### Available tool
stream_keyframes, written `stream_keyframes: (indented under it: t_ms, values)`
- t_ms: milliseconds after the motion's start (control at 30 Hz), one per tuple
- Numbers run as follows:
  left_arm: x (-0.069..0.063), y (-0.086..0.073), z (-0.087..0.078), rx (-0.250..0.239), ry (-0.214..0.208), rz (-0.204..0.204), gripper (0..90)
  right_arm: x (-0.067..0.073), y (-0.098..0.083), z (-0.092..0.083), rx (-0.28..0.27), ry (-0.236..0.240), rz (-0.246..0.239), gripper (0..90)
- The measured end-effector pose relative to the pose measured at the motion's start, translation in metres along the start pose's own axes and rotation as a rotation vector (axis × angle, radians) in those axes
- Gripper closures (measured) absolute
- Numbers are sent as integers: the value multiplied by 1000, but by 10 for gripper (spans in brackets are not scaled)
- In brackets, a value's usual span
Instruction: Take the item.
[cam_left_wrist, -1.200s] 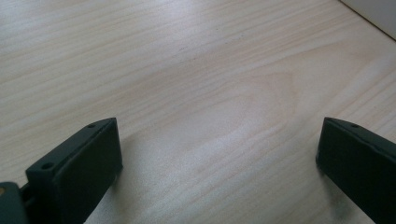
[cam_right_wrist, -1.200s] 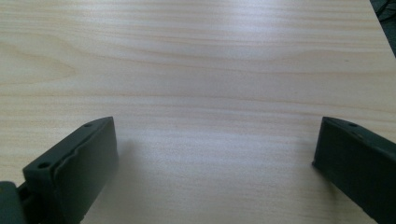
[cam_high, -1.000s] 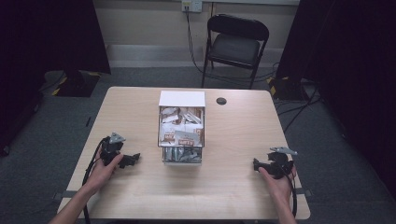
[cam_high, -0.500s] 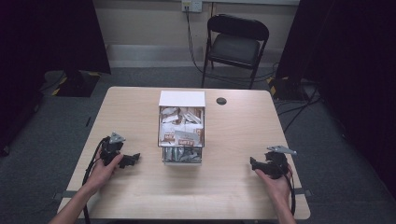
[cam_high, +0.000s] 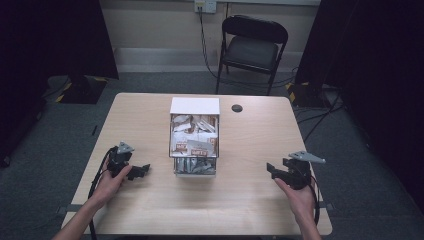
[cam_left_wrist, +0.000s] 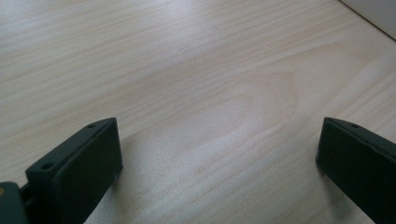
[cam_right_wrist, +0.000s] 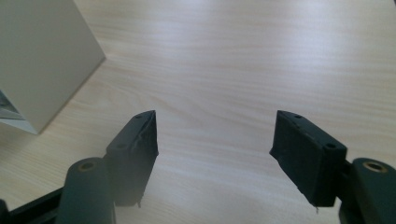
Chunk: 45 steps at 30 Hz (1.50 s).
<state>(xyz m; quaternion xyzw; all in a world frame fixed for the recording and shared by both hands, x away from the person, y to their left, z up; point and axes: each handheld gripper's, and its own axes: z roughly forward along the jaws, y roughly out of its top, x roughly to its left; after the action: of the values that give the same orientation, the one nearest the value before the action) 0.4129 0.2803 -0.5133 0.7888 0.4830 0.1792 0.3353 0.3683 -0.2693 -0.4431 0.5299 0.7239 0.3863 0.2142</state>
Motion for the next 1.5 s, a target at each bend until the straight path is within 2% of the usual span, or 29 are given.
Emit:
stream_keyframes:
  t_ms: [67, 100, 133, 333, 700, 833, 867, 1267, 1433, 1500]
  values:
    - [0, 0, 0, 0, 0, 0, 0, 6, 8, -7, -27, 19, -14, 329]
    - [0, 0, 0, 0, 0, 0, 0, 6, 8, -7, -27, 19, -14, 329]
    - [0, 0, 0, -1, 0, -1, 0, 10, 13, -10, -31, 43, -20, 370]
    - [0, 0, 0, 0, 0, 0, 0, 22, 24, -16, -40, 94, -44, 407]
    - [0, 0, 0, 2, 2, 5, 0, 39, 42, -27, -62, 154, -79, 419]
    - [0, 0, 0, 0, 0, 0, 0, 49, 51, -29, -73, 190, -93, 433]
    - [0, 0, 0, 0, 0, 0, 0, 55, 56, -31, -78, 200, -106, 448]
    - [0, 0, 0, 0, 0, 0, 0, 80, 84, -40, -93, 285, -125, 485]
    - [0, 0, 0, -1, 0, 0, 0, 87, 92, -42, -110, 293, -145, 486]
    - [0, 0, 0, -1, 0, -1, 0, 90, 96, -45, -122, 314, -141, 485]
